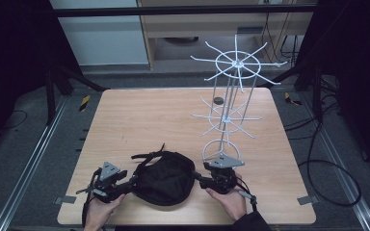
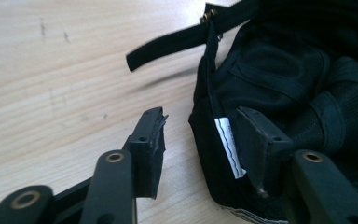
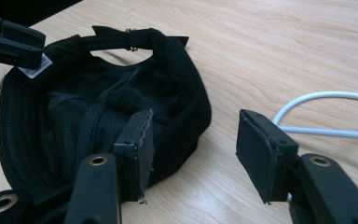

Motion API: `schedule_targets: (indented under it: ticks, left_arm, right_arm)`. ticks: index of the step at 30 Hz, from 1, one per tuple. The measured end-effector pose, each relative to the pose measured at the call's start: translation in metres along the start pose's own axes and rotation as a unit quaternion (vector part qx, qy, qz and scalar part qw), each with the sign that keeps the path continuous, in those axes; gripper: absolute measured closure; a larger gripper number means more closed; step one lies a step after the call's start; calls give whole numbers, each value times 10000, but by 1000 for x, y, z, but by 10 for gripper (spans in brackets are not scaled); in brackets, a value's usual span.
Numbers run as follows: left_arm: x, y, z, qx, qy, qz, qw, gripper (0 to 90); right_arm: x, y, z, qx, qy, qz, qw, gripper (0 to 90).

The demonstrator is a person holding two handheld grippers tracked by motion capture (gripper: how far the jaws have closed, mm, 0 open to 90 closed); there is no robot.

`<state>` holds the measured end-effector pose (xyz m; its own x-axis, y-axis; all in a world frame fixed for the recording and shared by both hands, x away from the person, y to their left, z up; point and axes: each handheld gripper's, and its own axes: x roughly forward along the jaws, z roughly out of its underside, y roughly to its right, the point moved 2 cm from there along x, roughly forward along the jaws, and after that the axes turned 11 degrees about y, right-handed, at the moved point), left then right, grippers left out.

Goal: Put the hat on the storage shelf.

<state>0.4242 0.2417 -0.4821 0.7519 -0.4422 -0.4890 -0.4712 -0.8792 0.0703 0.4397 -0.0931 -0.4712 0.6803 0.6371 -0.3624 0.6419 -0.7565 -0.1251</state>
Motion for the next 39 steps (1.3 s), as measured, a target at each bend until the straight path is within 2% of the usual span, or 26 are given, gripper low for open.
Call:
schedule_targets:
  ticks: [2,7,15,21,25,26,29,33,36,39]
  left_arm:
    - [1,0,0,1,-34,10,10000,556]
    - [9,3,3,28,-339,122,9993,632]
    - [11,6,3,-14,-453,76,9989,746]
    - [11,7,3,-1,-521,34,9986,779]
    - [12,8,3,-39,-530,15,9986,786]
    - [12,8,3,-39,-530,15,9986,787]
    - [12,8,3,-53,-532,35,9986,787]
    - [12,8,2,-62,-531,57,9986,787]
    - [14,10,2,-48,-526,92,9986,787]
    - [18,11,0,-64,-504,102,9987,788]
  right_arm:
    - [6,-3,1,9,-55,-21,10000,460]
    - [16,-8,4,19,-198,-97,9998,464]
    - [26,-10,12,65,-438,-125,9989,487]
    - [31,-11,14,177,-548,-111,9983,519]
    - [34,-10,14,257,-626,-122,9976,615]
    - [34,-10,14,257,-626,-122,9976,615]
    - [35,-12,13,262,-689,-89,9972,750]
    - [34,-13,11,237,-613,-83,9978,788]
    - [28,-15,4,42,-293,-75,9995,804]
    - [19,-19,-5,-127,54,-147,9998,807]
